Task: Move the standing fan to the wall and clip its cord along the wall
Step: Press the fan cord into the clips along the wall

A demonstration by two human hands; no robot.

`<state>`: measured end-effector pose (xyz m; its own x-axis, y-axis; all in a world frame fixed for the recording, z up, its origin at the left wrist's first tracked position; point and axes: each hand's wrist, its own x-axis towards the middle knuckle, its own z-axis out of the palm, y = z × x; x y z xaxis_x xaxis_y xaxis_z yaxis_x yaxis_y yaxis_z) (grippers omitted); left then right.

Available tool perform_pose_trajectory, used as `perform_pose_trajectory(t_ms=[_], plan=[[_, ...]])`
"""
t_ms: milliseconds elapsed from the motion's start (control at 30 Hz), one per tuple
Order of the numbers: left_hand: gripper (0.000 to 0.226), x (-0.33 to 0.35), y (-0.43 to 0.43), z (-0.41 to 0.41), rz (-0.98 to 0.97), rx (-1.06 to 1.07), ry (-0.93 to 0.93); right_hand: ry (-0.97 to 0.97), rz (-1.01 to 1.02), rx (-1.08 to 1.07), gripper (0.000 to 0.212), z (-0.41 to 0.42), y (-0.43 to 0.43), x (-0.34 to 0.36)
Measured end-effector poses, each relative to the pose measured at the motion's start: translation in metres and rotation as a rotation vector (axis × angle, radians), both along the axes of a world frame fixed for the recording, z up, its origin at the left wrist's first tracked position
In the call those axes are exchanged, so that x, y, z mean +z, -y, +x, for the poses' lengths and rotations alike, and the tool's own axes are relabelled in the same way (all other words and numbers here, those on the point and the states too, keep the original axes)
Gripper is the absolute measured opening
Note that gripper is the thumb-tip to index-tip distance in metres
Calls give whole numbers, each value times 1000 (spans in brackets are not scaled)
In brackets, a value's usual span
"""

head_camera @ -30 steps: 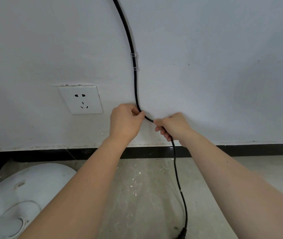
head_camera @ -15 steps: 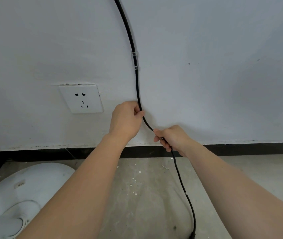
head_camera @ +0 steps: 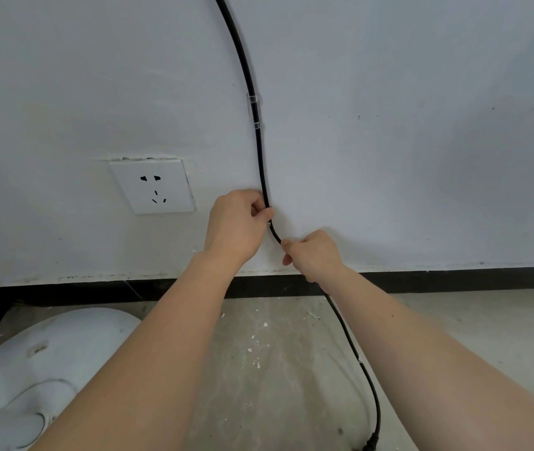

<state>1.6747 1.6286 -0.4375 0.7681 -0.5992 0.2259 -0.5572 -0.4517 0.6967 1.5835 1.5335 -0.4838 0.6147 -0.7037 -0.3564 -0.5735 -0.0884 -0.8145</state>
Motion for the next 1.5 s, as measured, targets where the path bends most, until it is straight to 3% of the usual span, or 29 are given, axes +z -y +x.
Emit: perform_pose_trajectory(t_ms=[400,800,967,1067,1167,1233,1367,1500], plan=[[9,4,-2,-3,-85,87,17,3,119,-20,38,3,-9,0],[10,4,-6,-1,-118,17,-20,53,274,-55,35,10,-26,-1],[14,-3,-31,12,-54,22,-213,72,355,-60,36,8,-26,-1],[13,-20,-50,16,262,63,-410,76,382,-74,36,8,-26,-2],[23,-39,-66,1,597,-158,-686,76,397,-94,35,9,-27,0],[39,-50,-71,-14,697,-322,-834,77,430,-108,34,10,-28,1],[51,-62,-77,-32,661,-527,-1156,77,489,-124,34,12,-32,3],[44,-66,-81,-35,604,-467,-1116,122,560,-167,34,12,-36,5]])
